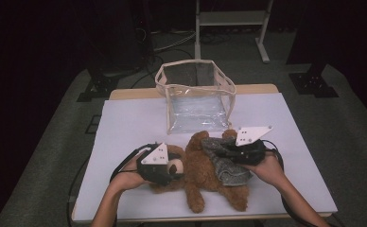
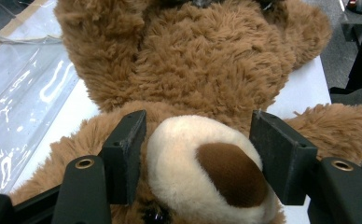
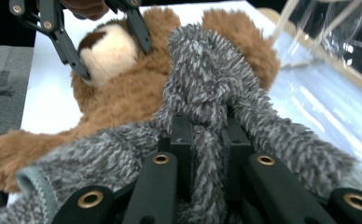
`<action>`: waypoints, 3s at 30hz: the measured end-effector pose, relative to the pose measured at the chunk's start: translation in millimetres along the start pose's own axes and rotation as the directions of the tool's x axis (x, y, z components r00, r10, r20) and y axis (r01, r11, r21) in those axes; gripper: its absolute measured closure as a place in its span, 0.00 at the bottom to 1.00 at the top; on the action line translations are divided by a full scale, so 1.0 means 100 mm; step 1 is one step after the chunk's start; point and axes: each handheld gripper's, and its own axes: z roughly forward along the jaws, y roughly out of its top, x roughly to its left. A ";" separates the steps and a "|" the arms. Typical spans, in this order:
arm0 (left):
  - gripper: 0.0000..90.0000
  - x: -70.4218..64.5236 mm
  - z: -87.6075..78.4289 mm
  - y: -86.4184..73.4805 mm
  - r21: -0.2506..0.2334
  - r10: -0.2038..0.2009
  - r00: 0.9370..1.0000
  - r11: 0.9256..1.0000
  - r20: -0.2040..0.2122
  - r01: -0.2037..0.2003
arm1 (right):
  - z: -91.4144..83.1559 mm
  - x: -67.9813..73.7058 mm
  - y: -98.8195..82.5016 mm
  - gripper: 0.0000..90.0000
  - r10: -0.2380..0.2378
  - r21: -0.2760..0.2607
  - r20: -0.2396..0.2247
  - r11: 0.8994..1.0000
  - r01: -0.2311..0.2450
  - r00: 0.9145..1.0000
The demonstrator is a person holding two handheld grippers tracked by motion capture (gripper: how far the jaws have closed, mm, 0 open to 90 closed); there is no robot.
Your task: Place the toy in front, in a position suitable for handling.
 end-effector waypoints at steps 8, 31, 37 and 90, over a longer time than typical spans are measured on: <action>0.41 -0.01 0.02 0.02 0.016 0.010 1.000 1.000 -0.005 -0.010 | -0.27 -0.06 -0.24 0.87 0.065 0.062 0.018 0.996 -0.066 0.998; 0.39 0.03 -0.19 0.07 0.000 0.020 1.000 1.000 -0.024 -0.020 | -0.06 -0.28 -0.24 0.88 0.116 0.066 -0.068 0.992 -0.111 0.991; 0.40 0.05 -0.13 0.01 0.023 -0.006 1.000 1.000 -0.001 0.006 | -0.13 -0.29 -0.22 0.88 0.110 0.080 -0.059 0.991 -0.105 0.992; 0.41 0.00 -0.05 0.03 0.038 0.019 1.000 0.999 0.003 -0.019 | -0.22 -0.08 -0.62 0.87 0.180 -0.051 -0.082 0.981 -0.185 0.980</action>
